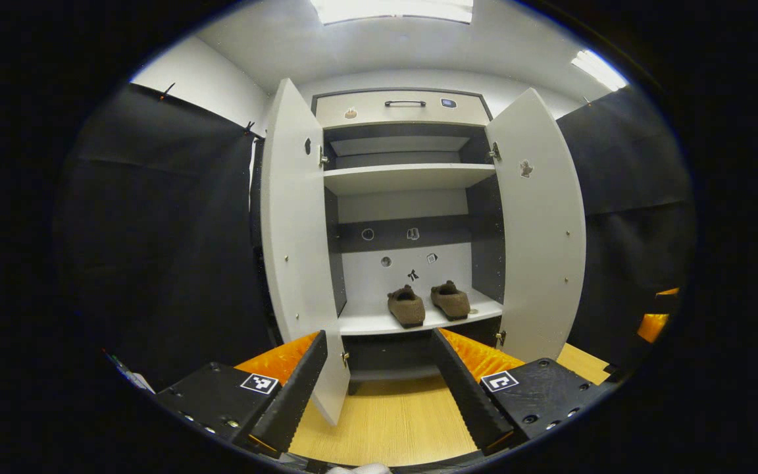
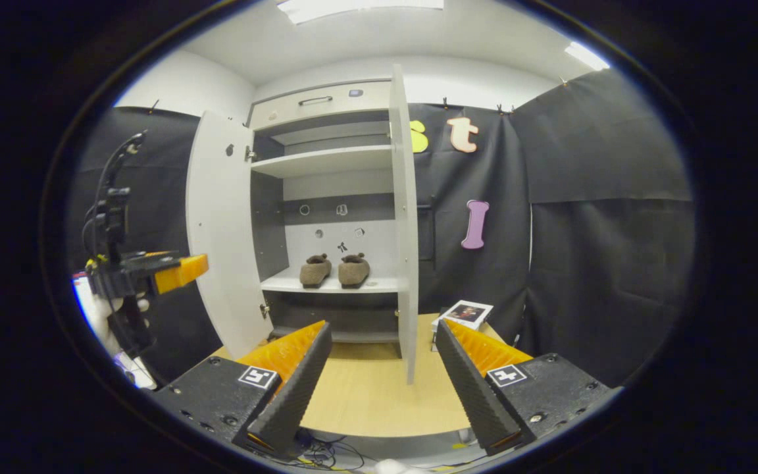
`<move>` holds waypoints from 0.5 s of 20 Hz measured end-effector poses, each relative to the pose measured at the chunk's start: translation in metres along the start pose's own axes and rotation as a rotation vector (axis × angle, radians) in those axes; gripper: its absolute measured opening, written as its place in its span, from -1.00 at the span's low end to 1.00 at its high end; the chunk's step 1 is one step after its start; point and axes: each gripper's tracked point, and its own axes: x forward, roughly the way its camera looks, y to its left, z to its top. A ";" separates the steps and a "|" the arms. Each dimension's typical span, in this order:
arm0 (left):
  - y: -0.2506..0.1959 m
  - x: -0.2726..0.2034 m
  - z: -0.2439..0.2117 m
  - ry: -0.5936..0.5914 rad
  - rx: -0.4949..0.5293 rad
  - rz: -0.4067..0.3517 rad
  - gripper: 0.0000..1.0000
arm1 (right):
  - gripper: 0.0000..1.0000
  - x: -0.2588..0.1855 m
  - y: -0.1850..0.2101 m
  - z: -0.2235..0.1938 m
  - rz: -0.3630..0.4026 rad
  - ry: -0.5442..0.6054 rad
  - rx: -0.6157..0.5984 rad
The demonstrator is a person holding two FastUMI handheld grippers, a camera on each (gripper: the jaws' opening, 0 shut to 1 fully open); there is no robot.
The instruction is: Grab one shoe with the right hand and put it into the shoe cabinet, grab the other shoe with the left hand and put it into the shoe cabinet; then close the right door with the right hand and the left door with the left hand.
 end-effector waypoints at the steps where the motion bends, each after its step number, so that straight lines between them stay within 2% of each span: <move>1: 0.000 -0.012 -0.011 0.015 -0.005 0.000 0.92 | 1.00 -0.001 0.000 -0.001 -0.001 0.002 0.001; 5: 0.004 -0.051 -0.040 0.064 -0.038 0.022 0.92 | 1.00 0.002 -0.004 0.001 -0.008 0.005 -0.005; 10: 0.006 -0.057 -0.041 0.049 -0.022 0.044 0.92 | 1.00 0.021 -0.019 0.015 -0.019 -0.013 -0.019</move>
